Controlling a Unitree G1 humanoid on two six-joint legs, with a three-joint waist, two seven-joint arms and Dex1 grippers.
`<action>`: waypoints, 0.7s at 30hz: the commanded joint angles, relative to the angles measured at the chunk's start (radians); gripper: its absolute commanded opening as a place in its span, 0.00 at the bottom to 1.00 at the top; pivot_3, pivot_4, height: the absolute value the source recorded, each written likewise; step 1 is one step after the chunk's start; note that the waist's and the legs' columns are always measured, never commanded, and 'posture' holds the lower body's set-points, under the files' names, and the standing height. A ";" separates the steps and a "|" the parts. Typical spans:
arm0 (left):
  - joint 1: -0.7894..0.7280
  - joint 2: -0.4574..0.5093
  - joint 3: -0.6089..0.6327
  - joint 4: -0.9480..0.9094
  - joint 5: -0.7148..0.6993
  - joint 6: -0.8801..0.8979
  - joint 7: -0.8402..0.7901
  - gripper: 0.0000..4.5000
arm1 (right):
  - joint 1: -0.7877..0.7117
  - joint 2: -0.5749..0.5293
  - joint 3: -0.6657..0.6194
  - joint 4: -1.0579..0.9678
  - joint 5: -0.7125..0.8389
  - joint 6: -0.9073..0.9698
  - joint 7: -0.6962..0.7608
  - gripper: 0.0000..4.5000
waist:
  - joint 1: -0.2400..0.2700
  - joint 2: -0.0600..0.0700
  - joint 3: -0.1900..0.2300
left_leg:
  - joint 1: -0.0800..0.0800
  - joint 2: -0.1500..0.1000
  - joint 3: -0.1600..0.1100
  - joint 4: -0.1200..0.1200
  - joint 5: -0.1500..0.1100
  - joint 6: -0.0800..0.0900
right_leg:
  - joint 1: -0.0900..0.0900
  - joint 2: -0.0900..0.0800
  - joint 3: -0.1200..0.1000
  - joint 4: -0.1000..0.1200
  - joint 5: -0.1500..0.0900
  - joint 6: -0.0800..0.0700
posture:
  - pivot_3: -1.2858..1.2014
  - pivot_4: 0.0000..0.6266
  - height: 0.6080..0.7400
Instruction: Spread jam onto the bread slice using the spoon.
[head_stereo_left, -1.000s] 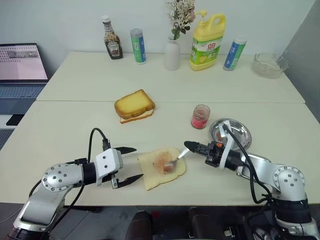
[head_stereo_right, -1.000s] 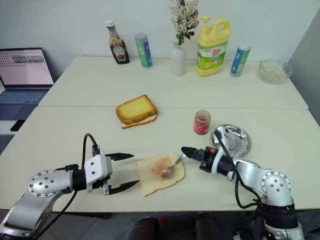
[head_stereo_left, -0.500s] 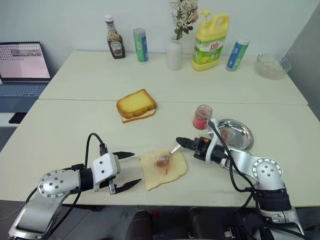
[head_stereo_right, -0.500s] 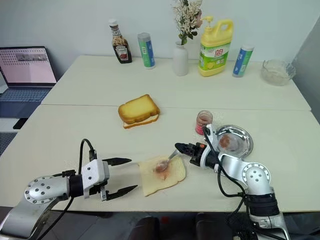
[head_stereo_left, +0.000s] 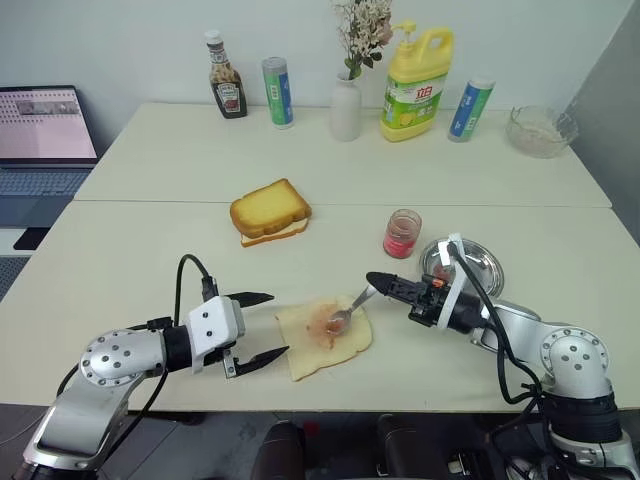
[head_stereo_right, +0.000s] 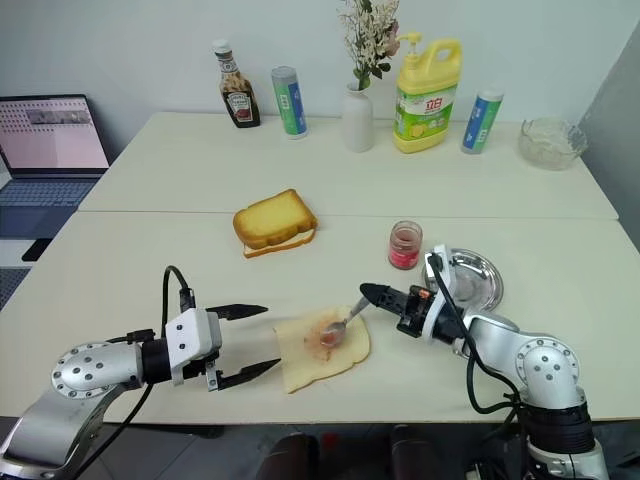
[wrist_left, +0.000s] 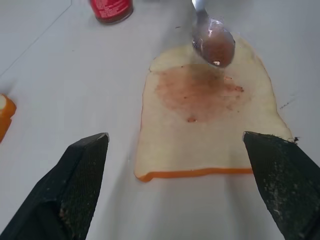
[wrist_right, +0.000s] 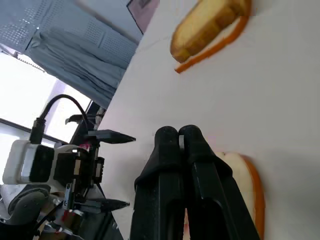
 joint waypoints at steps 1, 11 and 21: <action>-0.056 -0.002 -0.032 -0.044 -0.042 0.046 -0.017 1.00 | -0.001 -0.002 -0.027 -0.060 -0.020 -0.047 0.039 0.01 | 0.000 0.000 0.000 | 0.000 0.000 0.000 0.000 0.000 0.000 | 0.000 0.000 0.000 0.000 0.000 0.000 | 0.52 0.24 1.00; -0.460 -0.184 -0.282 -0.025 -0.007 0.225 0.024 1.00 | 0.098 -0.112 -0.284 -0.124 0.079 -0.150 -0.044 0.01 | 0.013 -0.001 0.000 | -0.007 -0.002 -0.001 0.009 0.000 0.000 | 0.001 -0.001 -0.001 -0.002 0.002 0.004 | 0.52 0.24 1.00; -0.705 -0.358 -0.437 0.055 0.070 0.343 0.078 1.00 | 0.206 -0.203 -0.534 0.085 0.023 -0.238 -0.045 0.01 | 0.001 -0.001 0.000 | -0.006 -0.002 -0.001 0.010 0.000 0.000 | 0.001 -0.001 0.000 -0.001 0.003 0.004 | 0.52 0.24 1.00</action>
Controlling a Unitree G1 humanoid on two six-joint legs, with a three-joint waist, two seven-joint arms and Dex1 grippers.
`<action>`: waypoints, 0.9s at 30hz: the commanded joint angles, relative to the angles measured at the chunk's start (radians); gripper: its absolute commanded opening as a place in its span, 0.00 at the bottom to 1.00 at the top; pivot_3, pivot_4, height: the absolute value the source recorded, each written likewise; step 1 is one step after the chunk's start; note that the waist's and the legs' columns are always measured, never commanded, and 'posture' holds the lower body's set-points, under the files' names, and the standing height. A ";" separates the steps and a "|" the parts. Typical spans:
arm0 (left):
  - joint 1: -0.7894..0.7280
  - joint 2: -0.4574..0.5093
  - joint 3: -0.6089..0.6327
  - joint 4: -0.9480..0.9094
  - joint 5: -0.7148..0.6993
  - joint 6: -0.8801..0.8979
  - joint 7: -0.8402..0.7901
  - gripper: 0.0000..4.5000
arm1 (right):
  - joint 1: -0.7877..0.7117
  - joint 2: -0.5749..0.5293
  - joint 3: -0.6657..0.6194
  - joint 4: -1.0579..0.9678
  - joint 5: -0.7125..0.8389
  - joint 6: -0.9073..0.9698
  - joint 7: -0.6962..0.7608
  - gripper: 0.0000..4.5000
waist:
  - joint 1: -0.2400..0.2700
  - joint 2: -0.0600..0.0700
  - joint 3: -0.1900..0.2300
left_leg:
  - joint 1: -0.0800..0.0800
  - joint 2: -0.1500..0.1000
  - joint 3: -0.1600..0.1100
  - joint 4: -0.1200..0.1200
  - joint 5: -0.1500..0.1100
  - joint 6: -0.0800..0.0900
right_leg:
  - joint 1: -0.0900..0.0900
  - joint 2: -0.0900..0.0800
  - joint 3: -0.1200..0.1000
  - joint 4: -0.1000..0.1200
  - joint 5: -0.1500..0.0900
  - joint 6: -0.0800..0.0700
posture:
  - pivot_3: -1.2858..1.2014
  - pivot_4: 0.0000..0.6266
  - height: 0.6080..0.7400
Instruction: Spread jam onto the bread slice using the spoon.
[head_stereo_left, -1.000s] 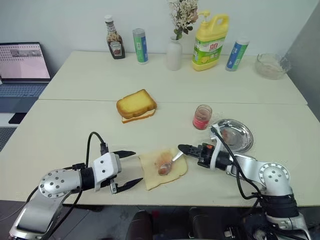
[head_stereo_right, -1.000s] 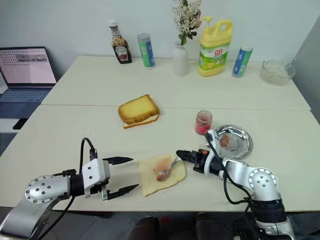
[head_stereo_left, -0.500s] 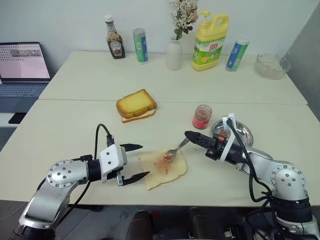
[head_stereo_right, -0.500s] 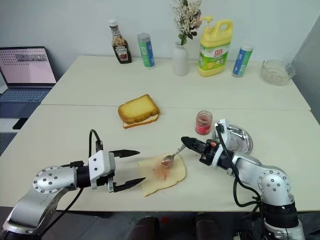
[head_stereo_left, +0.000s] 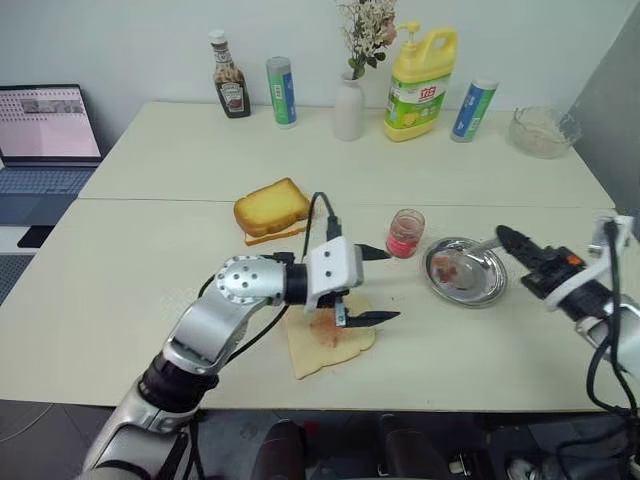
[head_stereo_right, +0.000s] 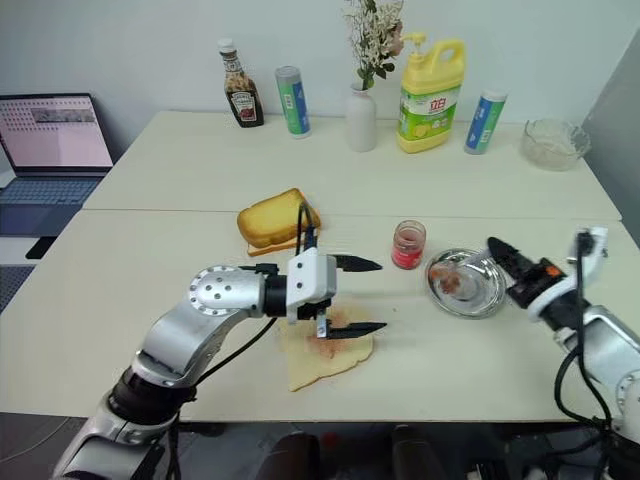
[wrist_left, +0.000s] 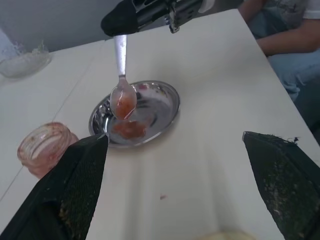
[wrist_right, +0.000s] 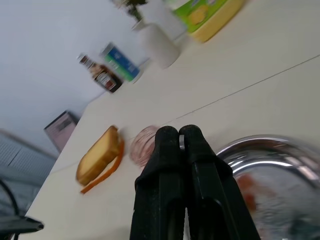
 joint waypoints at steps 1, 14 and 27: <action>-0.064 -0.035 -0.021 0.007 0.022 0.044 0.031 1.00 | 0.006 -0.028 -0.054 0.052 -0.027 -0.024 0.024 0.01 | -0.002 0.000 0.000 | 0.000 0.000 0.000 0.000 0.000 0.000 | 0.000 0.000 0.000 0.000 0.000 0.000 | 0.52 0.24 1.00; -0.107 -0.070 -0.024 0.010 0.021 0.084 0.036 1.00 | -0.094 -0.058 0.009 0.364 -0.260 -0.005 0.177 0.01 | 0.000 0.003 -0.001 | 0.001 0.000 0.001 0.000 0.000 0.000 | 0.000 0.000 0.001 0.001 0.000 0.000 | 0.52 0.24 1.00; -0.106 -0.078 -0.023 0.010 0.019 0.093 0.045 1.00 | -0.136 -0.064 0.000 0.462 -0.396 0.028 0.203 0.12 | 0.001 0.003 -0.001 | 0.001 0.000 0.000 0.001 0.000 0.000 | 0.001 0.000 0.001 0.001 0.000 0.000 | 0.52 0.24 1.00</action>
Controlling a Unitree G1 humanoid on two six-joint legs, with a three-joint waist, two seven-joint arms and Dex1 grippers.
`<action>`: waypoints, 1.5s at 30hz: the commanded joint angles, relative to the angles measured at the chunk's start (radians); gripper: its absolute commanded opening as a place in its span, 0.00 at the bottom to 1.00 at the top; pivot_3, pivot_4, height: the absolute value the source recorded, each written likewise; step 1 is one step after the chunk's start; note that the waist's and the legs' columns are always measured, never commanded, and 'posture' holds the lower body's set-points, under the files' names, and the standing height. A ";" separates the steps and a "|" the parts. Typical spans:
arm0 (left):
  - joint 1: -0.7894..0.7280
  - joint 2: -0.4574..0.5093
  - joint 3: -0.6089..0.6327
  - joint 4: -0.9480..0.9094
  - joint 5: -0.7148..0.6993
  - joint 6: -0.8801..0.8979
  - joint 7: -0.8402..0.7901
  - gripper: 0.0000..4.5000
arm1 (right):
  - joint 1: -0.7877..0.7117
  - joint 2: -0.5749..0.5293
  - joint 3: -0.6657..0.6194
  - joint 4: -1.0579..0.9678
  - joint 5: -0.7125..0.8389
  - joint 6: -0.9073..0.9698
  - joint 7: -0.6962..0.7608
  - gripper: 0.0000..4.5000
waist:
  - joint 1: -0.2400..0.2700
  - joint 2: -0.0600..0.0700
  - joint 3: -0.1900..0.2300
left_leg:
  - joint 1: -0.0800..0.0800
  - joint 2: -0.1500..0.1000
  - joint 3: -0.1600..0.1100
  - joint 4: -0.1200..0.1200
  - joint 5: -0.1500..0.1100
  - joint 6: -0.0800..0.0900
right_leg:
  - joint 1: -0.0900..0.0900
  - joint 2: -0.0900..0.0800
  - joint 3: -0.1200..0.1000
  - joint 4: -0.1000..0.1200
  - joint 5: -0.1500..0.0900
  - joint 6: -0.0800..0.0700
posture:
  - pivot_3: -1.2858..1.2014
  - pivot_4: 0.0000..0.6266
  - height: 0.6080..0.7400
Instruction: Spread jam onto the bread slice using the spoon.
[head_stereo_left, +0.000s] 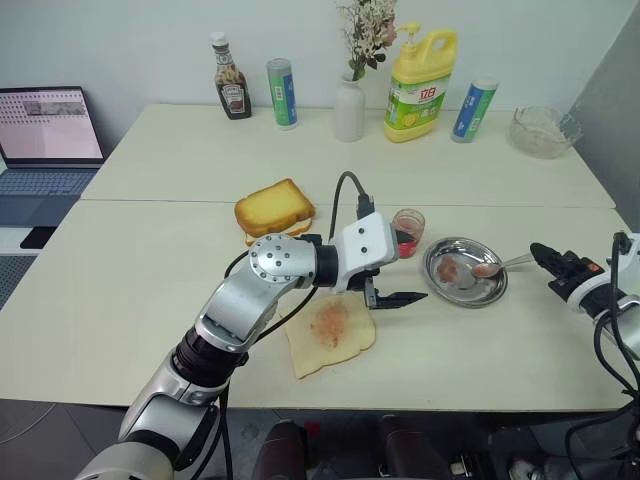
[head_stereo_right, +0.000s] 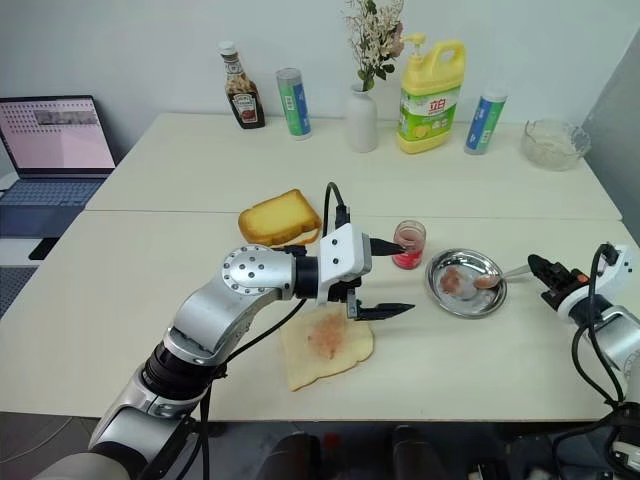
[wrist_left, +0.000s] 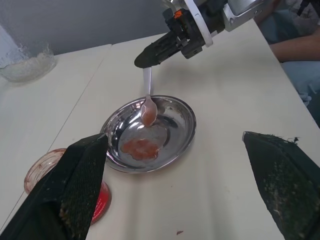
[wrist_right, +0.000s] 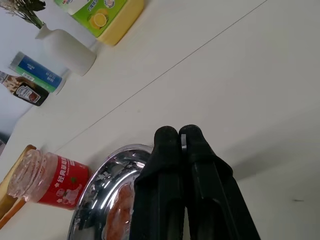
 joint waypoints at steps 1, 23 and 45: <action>-0.015 -0.011 0.002 -0.018 0.003 -0.004 0.011 1.00 | 0.010 -0.005 -0.017 0.013 -0.052 0.013 -0.014 0.17 | 0.000 0.000 0.000 | 0.000 0.000 0.000 0.000 0.000 0.000 | 0.000 0.000 0.000 0.000 0.000 0.000 | 0.52 0.24 1.00; 0.008 -0.001 0.009 -0.009 0.010 -0.023 0.018 1.00 | 0.002 0.049 -0.143 -0.072 -0.045 0.032 -0.043 0.99 | -0.001 0.001 0.000 | 0.000 0.000 0.000 0.000 0.000 0.000 | 0.000 0.000 0.000 0.000 0.000 0.000 | 0.52 0.24 1.00; 0.017 0.017 0.035 -0.006 0.020 -0.037 0.026 1.00 | 0.028 0.053 -0.088 -0.159 -0.216 -0.088 0.045 0.99 | 0.000 0.002 0.000 | 0.000 0.000 0.000 0.000 0.000 0.000 | 0.000 0.000 0.000 0.000 0.000 0.000 | 0.52 0.24 1.00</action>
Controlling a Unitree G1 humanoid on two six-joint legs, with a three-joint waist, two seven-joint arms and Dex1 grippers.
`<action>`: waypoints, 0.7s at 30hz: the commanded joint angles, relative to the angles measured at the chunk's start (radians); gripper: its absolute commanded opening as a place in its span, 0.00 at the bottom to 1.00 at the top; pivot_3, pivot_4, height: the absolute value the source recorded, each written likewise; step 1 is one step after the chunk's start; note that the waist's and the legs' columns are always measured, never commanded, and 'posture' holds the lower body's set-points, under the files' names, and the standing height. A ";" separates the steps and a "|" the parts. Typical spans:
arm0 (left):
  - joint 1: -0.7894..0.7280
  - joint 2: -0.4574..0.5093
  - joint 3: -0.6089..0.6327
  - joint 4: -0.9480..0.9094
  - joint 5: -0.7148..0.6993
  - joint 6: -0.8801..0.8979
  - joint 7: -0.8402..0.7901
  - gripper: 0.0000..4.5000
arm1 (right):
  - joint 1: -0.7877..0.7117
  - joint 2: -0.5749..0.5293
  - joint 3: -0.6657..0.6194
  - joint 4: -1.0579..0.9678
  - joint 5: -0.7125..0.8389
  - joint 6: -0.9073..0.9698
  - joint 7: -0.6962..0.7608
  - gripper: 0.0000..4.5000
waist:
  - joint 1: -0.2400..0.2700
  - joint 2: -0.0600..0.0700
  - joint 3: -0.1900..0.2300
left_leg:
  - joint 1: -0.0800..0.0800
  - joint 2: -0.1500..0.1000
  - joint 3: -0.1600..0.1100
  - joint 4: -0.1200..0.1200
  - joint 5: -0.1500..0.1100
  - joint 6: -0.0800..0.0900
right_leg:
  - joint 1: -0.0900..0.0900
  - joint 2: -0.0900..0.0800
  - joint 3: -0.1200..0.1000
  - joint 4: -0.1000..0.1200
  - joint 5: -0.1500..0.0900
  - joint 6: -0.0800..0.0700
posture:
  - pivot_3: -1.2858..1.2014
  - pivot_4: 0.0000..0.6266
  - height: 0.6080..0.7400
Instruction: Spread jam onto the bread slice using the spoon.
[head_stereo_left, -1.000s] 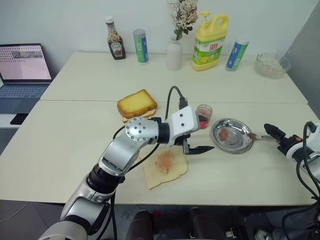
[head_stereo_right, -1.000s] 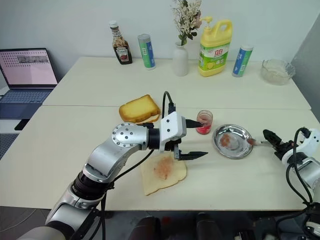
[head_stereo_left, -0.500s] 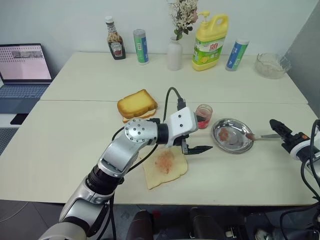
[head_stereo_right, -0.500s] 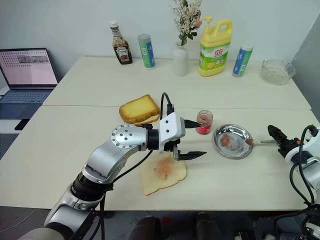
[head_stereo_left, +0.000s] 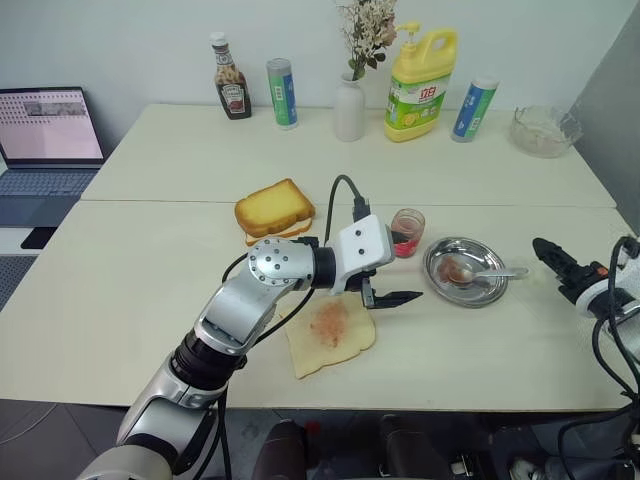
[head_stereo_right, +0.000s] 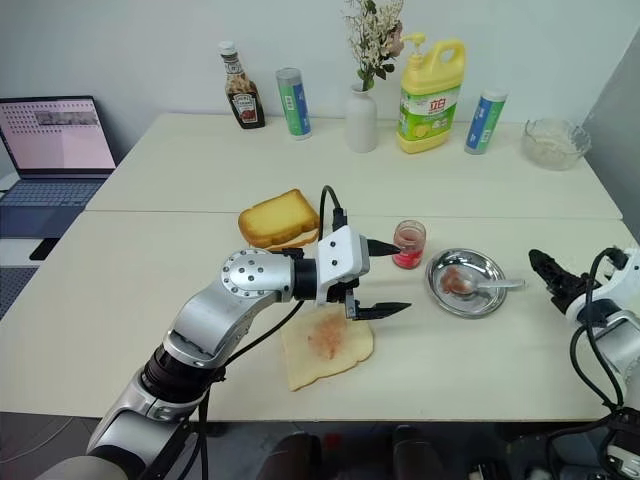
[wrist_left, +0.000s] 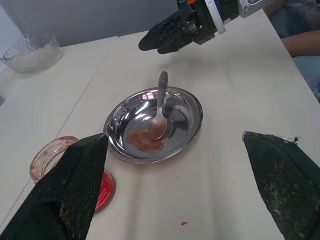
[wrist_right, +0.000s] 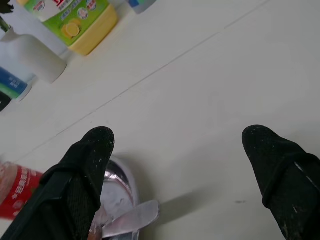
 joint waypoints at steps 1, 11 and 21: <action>-0.001 0.013 0.047 -0.014 -0.005 -0.018 0.011 1.00 | 0.021 -0.008 -0.007 -0.084 -0.032 -0.067 0.053 0.99 | 0.000 0.000 0.000 | 0.000 0.000 0.000 0.000 0.000 0.000 | 0.000 0.000 0.000 0.000 0.000 0.000 | 0.52 0.24 1.00; 0.211 0.267 0.349 -0.059 -0.043 0.014 0.027 1.00 | 0.191 -0.147 0.077 -0.487 -0.052 -0.078 0.300 0.99 | -0.003 0.002 0.000 | 0.002 0.001 -0.001 0.000 0.000 0.000 | 0.000 0.001 0.000 0.002 -0.002 0.004 | 0.52 0.24 1.00; 0.655 0.477 0.546 -0.106 -0.067 -0.133 -0.084 1.00 | 0.416 -0.350 0.198 -0.672 -0.186 -0.152 0.603 0.99 | 0.007 -0.001 0.001 | 0.001 0.000 0.000 0.000 0.000 0.000 | 0.001 -0.003 -0.002 -0.002 -0.003 0.004 | 0.52 0.24 1.00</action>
